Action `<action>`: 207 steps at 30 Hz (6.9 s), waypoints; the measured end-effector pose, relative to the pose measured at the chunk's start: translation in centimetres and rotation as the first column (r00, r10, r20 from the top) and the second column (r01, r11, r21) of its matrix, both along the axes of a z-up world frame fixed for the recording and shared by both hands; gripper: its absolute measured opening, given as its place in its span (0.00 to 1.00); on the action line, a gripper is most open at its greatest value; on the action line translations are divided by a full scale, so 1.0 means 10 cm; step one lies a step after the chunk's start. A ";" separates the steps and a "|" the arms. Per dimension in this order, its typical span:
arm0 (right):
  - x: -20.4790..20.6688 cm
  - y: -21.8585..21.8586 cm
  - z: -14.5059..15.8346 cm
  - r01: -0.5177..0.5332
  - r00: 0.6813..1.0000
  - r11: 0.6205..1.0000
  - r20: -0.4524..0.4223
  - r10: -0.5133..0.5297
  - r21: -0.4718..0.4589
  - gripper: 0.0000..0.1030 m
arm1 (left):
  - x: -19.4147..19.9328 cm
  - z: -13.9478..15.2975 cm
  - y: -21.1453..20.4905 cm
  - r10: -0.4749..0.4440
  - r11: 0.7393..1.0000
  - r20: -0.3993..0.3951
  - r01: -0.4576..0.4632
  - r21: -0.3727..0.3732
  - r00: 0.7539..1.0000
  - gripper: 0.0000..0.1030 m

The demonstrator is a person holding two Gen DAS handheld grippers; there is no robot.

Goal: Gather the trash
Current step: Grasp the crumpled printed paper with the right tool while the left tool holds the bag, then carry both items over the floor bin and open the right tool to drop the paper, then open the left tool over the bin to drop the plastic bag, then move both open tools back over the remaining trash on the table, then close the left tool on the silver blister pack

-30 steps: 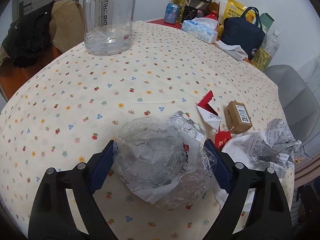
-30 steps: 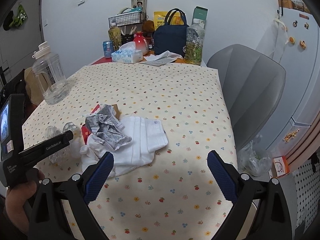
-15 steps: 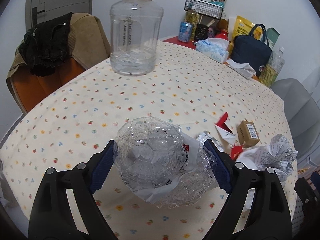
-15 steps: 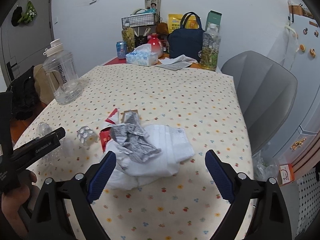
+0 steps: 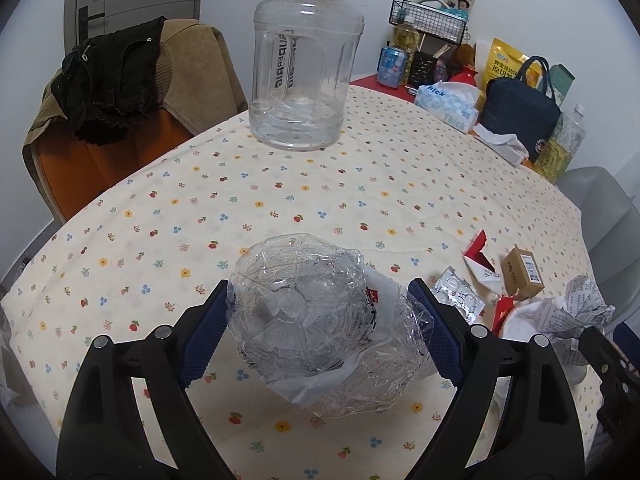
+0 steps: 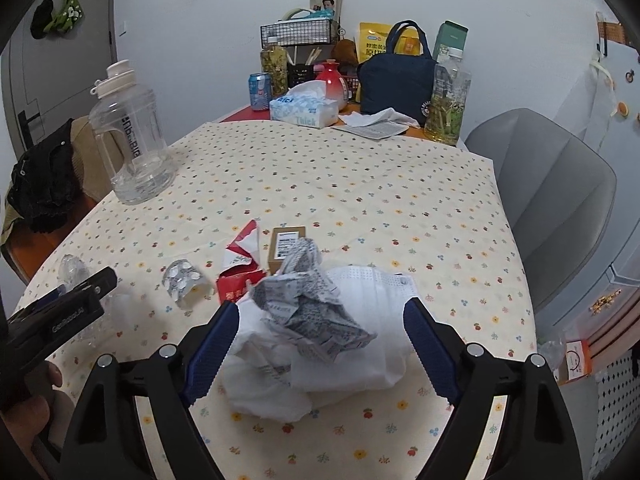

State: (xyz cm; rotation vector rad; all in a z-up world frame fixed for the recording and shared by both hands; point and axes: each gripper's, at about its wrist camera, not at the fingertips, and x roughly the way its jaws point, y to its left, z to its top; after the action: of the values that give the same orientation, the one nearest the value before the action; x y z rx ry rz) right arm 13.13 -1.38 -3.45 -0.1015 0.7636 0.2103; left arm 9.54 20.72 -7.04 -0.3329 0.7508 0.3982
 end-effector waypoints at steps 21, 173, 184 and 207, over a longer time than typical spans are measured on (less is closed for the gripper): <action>-0.10 -0.22 0.14 -0.012 1.000 0.999 -0.012 0.012 0.043 0.27 | -0.06 0.18 -0.33 -0.060 0.998 0.051 0.060 0.003 0.997 0.84; -0.91 -2.14 0.26 0.441 0.892 0.892 0.062 -0.448 0.096 0.92 | -0.01 0.33 -1.77 -0.389 0.921 0.043 0.386 0.059 0.920 0.94; -0.67 -1.68 0.22 0.332 0.941 0.936 0.035 -0.338 0.116 0.91 | 0.11 0.21 -1.20 -0.281 0.958 0.021 0.280 0.060 0.959 0.94; -0.19 -1.01 0.01 0.202 0.979 0.976 -0.032 -0.200 0.088 0.89 | 0.55 -0.21 -0.64 -0.196 0.979 -0.093 0.200 0.041 0.976 0.79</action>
State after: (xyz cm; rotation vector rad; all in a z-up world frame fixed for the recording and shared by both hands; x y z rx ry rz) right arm 11.24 -11.52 -3.38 0.0642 0.7805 0.0537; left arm 15.06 14.31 -9.14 -0.1913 0.8511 0.2444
